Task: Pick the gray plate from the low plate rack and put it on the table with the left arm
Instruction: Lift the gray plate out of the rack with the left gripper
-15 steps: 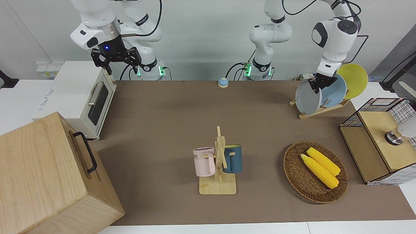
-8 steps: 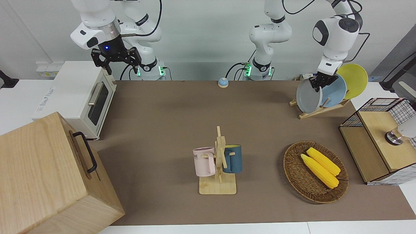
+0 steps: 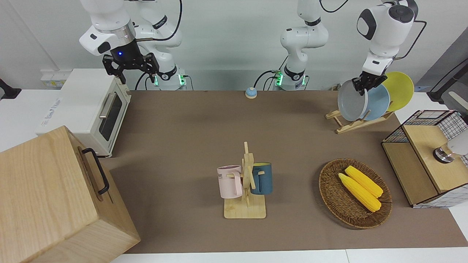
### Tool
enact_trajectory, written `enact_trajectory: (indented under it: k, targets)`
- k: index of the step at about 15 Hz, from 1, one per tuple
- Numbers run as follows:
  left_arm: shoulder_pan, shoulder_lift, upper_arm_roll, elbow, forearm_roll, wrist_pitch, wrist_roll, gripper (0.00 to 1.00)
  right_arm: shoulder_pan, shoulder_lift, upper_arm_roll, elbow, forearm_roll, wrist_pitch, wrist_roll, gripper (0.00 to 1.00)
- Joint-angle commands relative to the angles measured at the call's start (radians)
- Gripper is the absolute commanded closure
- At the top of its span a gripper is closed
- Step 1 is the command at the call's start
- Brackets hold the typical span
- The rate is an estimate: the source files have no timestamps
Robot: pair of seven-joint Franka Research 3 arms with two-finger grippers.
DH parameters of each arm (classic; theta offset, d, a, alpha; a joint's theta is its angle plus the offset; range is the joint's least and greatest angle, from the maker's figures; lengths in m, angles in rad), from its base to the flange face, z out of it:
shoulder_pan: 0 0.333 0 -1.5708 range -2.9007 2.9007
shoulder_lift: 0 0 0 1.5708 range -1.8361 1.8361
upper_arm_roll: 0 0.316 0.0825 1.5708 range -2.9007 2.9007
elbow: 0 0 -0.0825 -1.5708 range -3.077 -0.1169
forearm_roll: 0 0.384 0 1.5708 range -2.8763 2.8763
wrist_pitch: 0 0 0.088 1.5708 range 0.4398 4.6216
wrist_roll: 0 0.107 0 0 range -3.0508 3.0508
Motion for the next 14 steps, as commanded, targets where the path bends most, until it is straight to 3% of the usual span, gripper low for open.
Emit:
enact_trajectory:
  k: [1,14]
  targets:
    - [-0.010,0.000,0.005,0.036,-0.099,-0.051,-0.012,1.00,-0.007,-0.002,0.007,0.006,0.006,-0.014,0.000,0.011]
    - [-0.010,0.010,0.011,0.006,-0.464,-0.099,0.050,1.00,-0.007,-0.002,0.005,0.006,0.006,-0.014,0.000,0.011]
